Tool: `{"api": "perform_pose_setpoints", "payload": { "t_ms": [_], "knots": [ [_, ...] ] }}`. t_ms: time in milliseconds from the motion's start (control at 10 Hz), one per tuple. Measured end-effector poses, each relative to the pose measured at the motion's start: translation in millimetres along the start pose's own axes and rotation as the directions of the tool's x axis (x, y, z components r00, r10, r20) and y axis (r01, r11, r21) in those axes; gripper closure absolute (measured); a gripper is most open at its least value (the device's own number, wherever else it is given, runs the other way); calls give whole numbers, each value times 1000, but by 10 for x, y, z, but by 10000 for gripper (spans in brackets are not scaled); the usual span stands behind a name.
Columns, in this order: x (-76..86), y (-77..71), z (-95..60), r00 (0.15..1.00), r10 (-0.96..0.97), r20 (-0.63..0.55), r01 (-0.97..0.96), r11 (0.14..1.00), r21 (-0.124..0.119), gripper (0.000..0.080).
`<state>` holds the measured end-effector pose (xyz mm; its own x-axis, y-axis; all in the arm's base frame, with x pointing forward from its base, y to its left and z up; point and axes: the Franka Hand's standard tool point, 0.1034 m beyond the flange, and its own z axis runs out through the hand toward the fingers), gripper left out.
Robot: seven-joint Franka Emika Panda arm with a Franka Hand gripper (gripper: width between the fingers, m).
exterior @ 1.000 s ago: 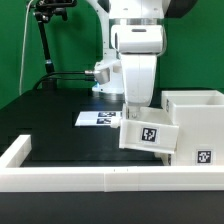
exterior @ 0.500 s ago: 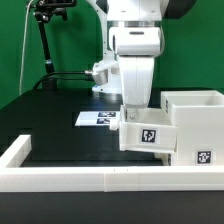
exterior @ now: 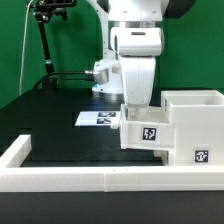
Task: Assemble drawer
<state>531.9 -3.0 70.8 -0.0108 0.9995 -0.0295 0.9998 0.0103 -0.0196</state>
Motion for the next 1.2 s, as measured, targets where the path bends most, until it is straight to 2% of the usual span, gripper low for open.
{"api": "perform_pose_setpoints", "payload": {
  "t_ms": [400,600,900,1200],
  "knots": [
    [9,46,60,1000,14,-3,-14,1000,4,752],
    [87,68,91,999,41,-6,-41,999,6,752],
    [56,69,93,999,47,-6,-46,999,6,752],
    [102,80,85,1000,7,11,-7,1000,-2,752]
  ]
}}
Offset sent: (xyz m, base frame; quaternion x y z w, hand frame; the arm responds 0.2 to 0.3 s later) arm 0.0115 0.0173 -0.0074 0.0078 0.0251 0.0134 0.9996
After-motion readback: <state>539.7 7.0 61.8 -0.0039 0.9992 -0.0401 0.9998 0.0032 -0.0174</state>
